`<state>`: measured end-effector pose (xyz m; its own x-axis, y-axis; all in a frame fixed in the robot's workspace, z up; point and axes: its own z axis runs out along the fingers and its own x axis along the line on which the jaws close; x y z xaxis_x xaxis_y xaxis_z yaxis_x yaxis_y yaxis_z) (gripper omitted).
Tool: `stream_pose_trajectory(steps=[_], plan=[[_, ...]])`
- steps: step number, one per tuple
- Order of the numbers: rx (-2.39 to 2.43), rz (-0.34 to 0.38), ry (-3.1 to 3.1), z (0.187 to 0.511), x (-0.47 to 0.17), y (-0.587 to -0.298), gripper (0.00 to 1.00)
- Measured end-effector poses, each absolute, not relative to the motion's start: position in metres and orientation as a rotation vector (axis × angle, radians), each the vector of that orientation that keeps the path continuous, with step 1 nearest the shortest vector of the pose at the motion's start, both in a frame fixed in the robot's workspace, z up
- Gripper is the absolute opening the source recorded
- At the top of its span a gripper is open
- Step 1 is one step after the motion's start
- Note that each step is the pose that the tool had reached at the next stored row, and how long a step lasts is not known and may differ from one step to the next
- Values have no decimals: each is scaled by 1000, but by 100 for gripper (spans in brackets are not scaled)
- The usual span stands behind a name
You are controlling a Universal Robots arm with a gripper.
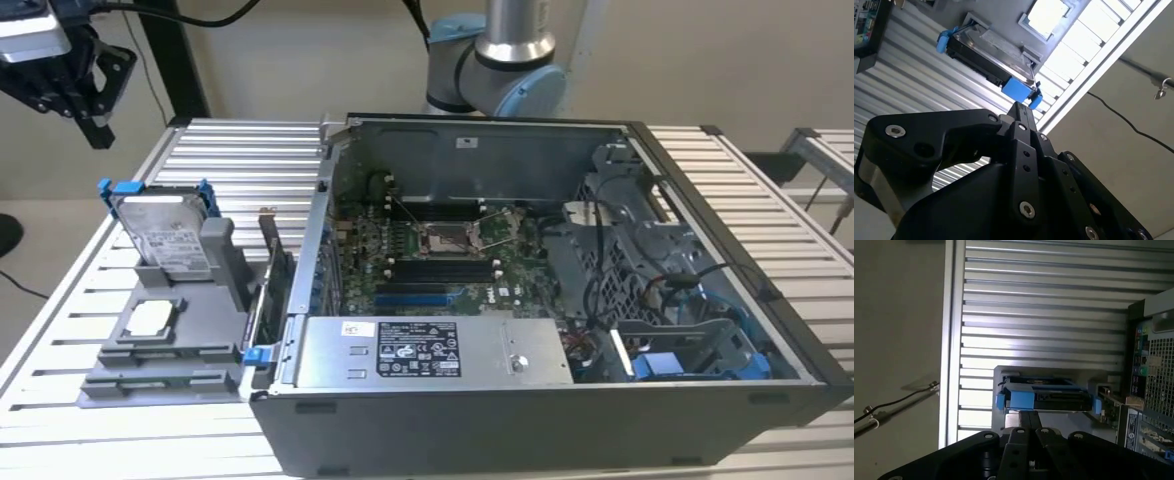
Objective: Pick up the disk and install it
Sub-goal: 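Reach for the disk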
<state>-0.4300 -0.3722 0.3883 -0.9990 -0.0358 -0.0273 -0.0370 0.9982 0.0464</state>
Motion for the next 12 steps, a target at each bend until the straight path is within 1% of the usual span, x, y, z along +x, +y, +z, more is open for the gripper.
stream_pose_trajectory(steps=[12], plan=[[-57, 73, 3114, 388, -430, -372, 0]])
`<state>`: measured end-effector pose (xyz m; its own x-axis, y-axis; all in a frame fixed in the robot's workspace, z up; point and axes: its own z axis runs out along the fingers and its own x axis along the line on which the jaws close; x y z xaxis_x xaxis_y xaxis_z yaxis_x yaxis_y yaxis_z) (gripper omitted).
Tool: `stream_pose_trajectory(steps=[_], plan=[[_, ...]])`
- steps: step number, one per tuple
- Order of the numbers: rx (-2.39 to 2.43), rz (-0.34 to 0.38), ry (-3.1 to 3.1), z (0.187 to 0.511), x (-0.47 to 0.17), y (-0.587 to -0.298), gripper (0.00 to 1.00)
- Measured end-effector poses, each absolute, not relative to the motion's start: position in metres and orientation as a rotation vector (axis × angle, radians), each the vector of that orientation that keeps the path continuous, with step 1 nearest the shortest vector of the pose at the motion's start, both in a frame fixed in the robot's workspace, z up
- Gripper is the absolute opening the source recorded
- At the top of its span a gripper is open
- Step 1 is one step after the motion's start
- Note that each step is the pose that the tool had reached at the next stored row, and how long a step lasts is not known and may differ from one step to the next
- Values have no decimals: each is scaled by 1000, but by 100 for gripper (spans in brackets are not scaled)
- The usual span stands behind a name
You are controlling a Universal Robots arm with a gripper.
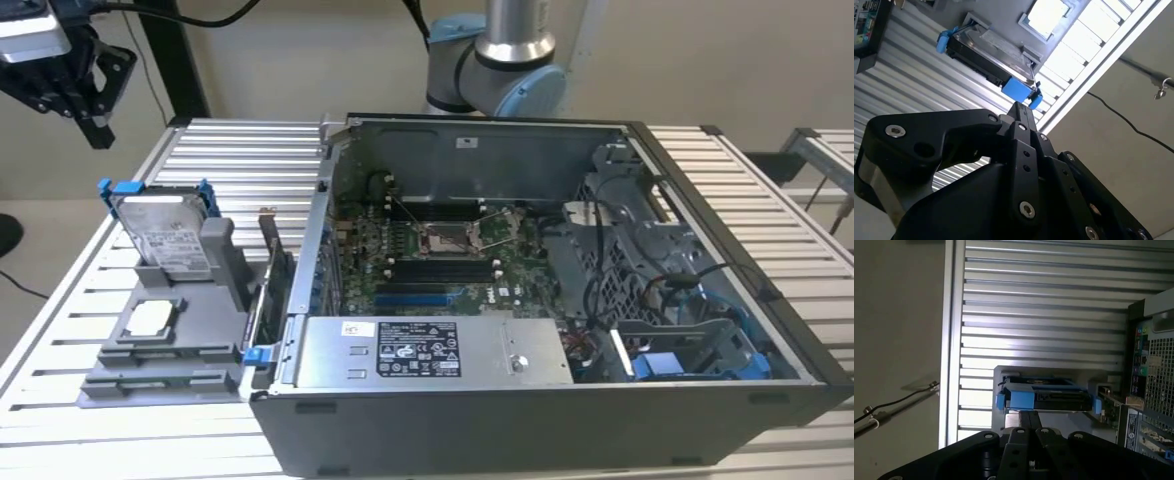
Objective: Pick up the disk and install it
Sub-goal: 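Pick up the disk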
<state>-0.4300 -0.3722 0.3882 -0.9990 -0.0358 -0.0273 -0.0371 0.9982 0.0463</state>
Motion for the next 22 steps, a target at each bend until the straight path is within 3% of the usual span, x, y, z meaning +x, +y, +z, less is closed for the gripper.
stream_pose_trajectory(steps=[22], plan=[[-586, 70, 3067, 388, -430, -372, 0]])
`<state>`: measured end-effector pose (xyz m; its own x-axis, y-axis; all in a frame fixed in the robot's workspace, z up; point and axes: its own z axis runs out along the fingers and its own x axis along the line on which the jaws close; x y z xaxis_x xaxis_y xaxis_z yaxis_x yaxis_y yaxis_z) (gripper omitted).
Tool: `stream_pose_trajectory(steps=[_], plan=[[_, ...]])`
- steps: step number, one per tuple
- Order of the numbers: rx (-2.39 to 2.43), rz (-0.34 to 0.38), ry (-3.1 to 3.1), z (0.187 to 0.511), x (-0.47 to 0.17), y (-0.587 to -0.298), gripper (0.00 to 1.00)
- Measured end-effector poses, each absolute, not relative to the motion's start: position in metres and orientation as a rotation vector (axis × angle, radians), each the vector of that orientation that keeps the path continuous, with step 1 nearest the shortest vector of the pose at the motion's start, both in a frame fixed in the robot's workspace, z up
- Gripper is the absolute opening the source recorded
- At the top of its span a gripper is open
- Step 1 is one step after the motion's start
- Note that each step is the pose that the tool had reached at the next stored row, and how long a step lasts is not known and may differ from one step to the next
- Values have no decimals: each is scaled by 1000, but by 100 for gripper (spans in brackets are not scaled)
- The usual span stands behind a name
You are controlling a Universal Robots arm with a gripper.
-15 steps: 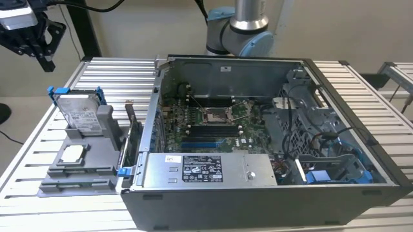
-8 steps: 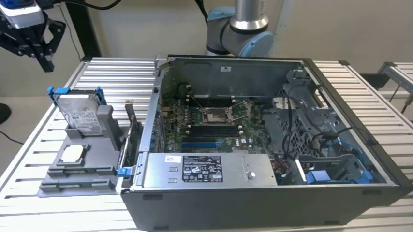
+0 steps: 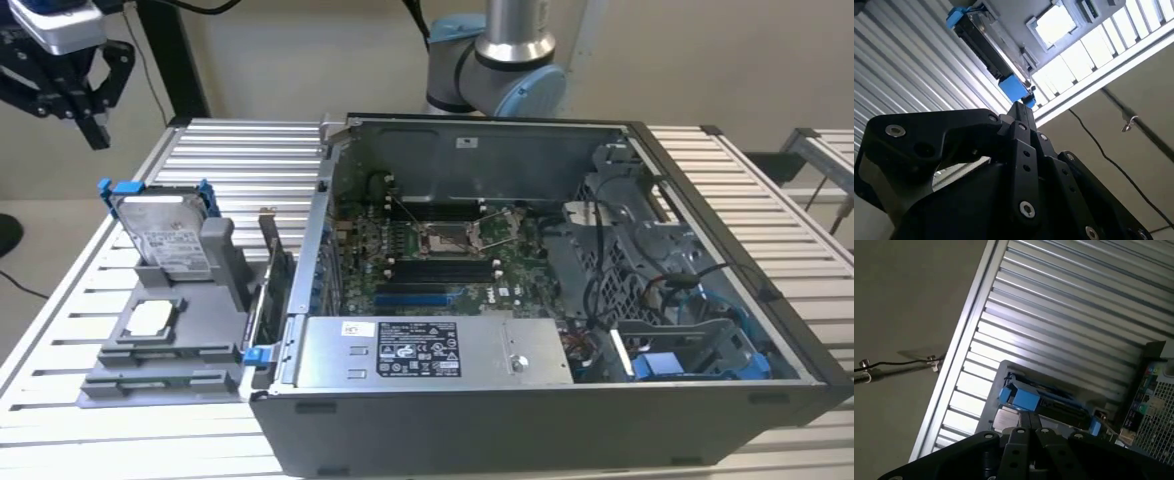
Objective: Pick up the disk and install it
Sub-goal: 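Pick up the disk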
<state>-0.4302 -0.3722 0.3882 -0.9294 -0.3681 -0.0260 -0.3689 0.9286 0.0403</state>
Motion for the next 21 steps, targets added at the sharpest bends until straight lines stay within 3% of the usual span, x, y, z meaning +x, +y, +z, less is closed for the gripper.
stream_pose_trajectory(steps=[21], plan=[[-1095, 46, 2938, 388, -430, -372, 0]])
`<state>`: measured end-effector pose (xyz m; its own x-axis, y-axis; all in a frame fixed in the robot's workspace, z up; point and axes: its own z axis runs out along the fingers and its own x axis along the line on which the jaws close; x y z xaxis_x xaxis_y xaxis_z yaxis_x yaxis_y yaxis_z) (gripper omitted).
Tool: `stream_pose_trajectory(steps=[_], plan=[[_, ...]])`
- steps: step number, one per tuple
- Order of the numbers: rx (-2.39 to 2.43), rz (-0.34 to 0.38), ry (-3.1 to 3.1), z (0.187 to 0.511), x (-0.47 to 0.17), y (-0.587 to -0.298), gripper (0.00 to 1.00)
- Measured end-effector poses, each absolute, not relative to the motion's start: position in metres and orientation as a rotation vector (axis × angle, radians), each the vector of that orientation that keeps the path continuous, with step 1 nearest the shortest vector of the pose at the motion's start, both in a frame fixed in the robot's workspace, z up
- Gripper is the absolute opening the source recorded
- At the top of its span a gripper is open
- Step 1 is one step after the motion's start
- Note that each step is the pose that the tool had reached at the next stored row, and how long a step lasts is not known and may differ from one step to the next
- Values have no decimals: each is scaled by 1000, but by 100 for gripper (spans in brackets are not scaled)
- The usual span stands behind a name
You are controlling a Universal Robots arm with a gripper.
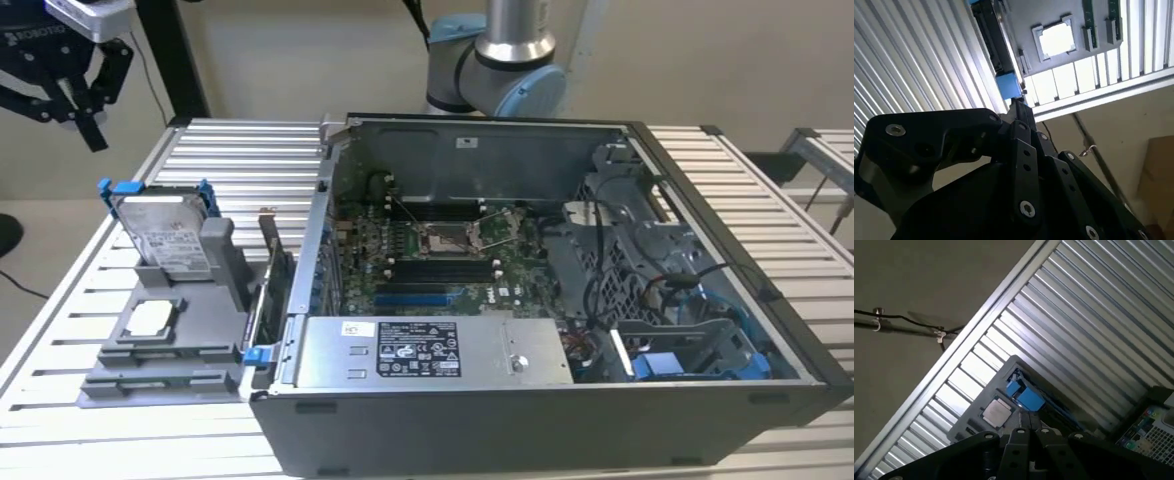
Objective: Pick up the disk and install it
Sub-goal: 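Pick up the disk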
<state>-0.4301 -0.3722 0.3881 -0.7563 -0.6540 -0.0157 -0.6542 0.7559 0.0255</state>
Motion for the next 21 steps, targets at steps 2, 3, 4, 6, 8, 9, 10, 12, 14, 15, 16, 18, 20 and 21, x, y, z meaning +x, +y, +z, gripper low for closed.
stream_pose_trajectory(steps=[2, 3, 4, 6, 8, 9, 10, 12, 14, 15, 16, 18, 20, 21], plan=[[-1143, 41, 2922, 388, -430, -372, 0], [-1167, 39, 2913, 388, -430, -372, 0], [-1191, 36, 2904, 388, -430, -372, 0], [-1238, 30, 2887, 387, -430, -372, 0], [-1283, 23, 2870, 387, -430, -372, 0], [-1306, 19, 2861, 387, -430, -372, 0], [-1328, 16, 2851, 387, -430, -372, 0], [-1376, 11, 2831, 386, -430, -372, 0], [-1424, 7, 2808, 386, -430, -372, 0], [-1449, 6, 2796, 386, -430, -372, 0], [-1474, 5, 2783, 386, -430, -372, 0], [-1522, 4, 2757, 386, -430, -372, 0], [-1572, 3, 2728, 385, -430, -372, 0], [-1596, 3, 2713, 385, -430, -372, 0]])
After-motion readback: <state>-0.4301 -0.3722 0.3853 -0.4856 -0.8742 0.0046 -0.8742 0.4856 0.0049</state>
